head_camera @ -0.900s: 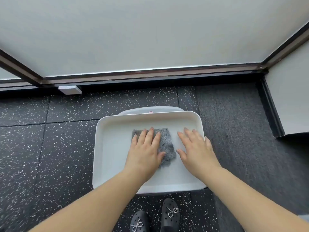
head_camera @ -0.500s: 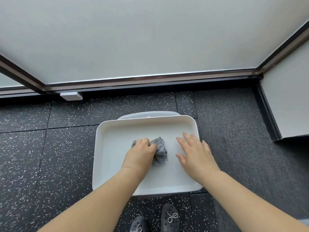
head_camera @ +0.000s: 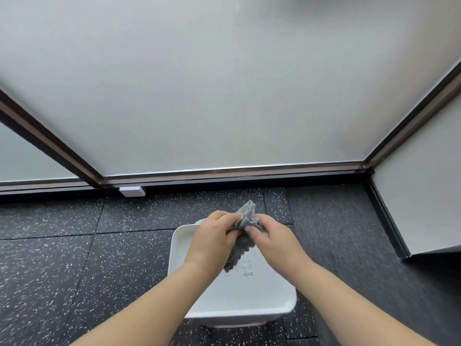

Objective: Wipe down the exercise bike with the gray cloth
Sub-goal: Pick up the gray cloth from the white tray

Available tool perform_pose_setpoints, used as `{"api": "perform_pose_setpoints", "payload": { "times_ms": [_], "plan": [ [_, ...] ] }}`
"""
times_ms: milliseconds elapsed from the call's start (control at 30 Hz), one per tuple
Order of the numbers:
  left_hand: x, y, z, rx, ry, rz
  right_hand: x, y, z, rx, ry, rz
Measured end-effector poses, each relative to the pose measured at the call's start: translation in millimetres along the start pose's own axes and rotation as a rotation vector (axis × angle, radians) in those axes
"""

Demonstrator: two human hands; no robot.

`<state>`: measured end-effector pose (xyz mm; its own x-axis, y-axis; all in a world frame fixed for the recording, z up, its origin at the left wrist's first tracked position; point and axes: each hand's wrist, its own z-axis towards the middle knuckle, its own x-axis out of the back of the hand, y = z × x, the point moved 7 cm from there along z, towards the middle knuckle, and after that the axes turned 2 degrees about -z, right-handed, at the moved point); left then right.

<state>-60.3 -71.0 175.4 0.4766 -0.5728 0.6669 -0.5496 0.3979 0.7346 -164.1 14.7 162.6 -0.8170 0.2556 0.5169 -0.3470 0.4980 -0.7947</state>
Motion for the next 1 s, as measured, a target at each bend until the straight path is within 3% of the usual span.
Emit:
{"api": "perform_pose_setpoints", "payload": {
  "times_ms": [333,567,633,733,833,1000],
  "plan": [
    [103.1,96.1,-18.6,-0.041,0.144,-0.064,79.9,-112.1,-44.6,0.024,0.15,0.168],
    [131.3,189.0,-40.2,-0.036,0.002,-0.235,140.7,-168.7,-96.9,0.101,0.284,0.215],
    [135.0,210.2,-47.5,-0.008,-0.019,-0.393,149.8,-180.4,-114.9,0.118,0.274,0.229],
    [140.0,228.7,-57.3,0.034,-0.017,-0.601,158.0,-193.8,-143.2,0.153,0.273,0.254],
    [147.4,240.6,-68.5,-0.018,0.01,-0.628,160.3,-201.9,-179.6,0.167,0.306,0.197],
    [143.4,256.0,-105.7,-0.122,-0.132,-0.63,164.0,-184.2,-254.7,0.087,0.589,0.191]
  ]
}}
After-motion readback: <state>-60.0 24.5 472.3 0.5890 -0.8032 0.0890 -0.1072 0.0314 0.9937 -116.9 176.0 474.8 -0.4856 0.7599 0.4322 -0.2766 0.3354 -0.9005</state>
